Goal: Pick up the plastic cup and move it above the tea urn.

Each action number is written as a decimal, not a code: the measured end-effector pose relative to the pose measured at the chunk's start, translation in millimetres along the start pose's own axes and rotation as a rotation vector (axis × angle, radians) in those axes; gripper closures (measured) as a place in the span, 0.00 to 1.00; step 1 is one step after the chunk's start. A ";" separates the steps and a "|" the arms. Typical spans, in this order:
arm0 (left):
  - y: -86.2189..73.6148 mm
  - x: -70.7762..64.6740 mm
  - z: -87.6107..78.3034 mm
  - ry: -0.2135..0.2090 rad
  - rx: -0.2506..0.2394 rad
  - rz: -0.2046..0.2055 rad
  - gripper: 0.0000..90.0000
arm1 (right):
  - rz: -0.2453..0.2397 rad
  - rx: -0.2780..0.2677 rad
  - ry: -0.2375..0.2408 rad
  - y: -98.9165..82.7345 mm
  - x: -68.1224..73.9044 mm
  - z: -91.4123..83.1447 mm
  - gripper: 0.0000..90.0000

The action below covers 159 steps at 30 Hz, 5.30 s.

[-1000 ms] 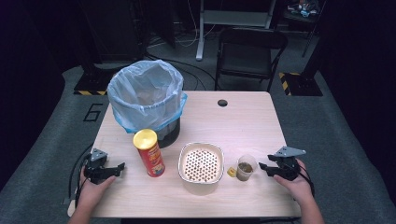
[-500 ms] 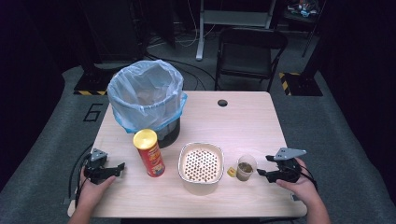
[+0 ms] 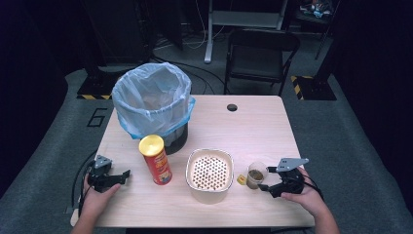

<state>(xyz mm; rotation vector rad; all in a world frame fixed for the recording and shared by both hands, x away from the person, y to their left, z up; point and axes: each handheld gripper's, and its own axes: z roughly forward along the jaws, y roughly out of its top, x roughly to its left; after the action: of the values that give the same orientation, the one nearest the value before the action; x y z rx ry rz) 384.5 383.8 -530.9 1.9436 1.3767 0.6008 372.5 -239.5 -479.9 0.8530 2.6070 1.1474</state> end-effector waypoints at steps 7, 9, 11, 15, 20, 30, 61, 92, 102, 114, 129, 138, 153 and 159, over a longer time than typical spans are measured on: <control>0.0 -0.1 0.1 0.000 -0.001 -0.001 0.15 | 0.010 -0.037 0.004 4.5 3.5 7.0 0.27; 0.0 -0.1 0.1 0.000 -0.001 -0.001 0.15 | 0.014 -0.046 0.011 6.5 4.1 6.7 0.27; 0.0 -0.1 0.0 0.000 -0.001 -0.001 0.15 | 0.017 -0.068 0.019 9.4 4.2 9.2 0.27; -0.6 -1.4 0.0 -0.003 -0.005 -0.011 0.15 | 0.012 -0.083 0.032 12.3 4.7 13.6 0.28; -0.8 -1.5 -0.6 -0.003 -0.003 -0.001 0.15 | 0.031 -0.084 0.042 15.1 7.6 17.8 0.28; -1.8 -2.9 -1.4 -0.009 -0.004 -0.006 0.15 | -0.012 -0.084 0.031 18.7 7.0 30.5 0.28; -1.9 -2.9 -1.3 -0.009 -0.005 -0.007 0.15 | -0.037 -0.084 0.004 21.1 10.3 28.3 0.39; -2.1 -2.8 -2.1 -0.006 -0.002 0.004 0.15 | 0.002 -0.119 -0.113 63.7 17.6 -29.1 0.35; -2.3 -3.4 -1.9 -0.007 -0.005 -0.004 0.15 | -0.022 -0.130 -0.097 106.2 19.9 -53.9 0.35; -2.3 -3.4 -1.9 -0.007 -0.005 -0.003 0.15 | -0.131 -0.148 -0.072 162.4 27.9 -52.5 0.37; -2.3 -3.4 -1.9 -0.008 -0.005 -0.003 0.15 | -0.260 -0.139 -0.073 204.3 27.1 -6.0 0.37; -2.4 -3.6 -2.0 -0.008 -0.005 -0.002 0.15 | -0.374 -0.110 -0.107 210.2 22.1 25.9 0.38; -2.3 -3.5 -2.0 -0.008 -0.005 -0.001 0.15 | -0.553 -0.154 -0.155 206.2 21.8 57.0 0.38; -2.4 -3.6 -2.1 -0.009 -0.003 -0.002 0.15 | -0.661 -0.185 -0.161 206.1 30.5 64.6 0.39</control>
<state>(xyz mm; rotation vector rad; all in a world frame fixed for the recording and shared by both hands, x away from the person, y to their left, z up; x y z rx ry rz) 380.4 381.5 -531.2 1.9394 1.3716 0.5923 460.8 -70.5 -373.9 0.0214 2.3147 1.0370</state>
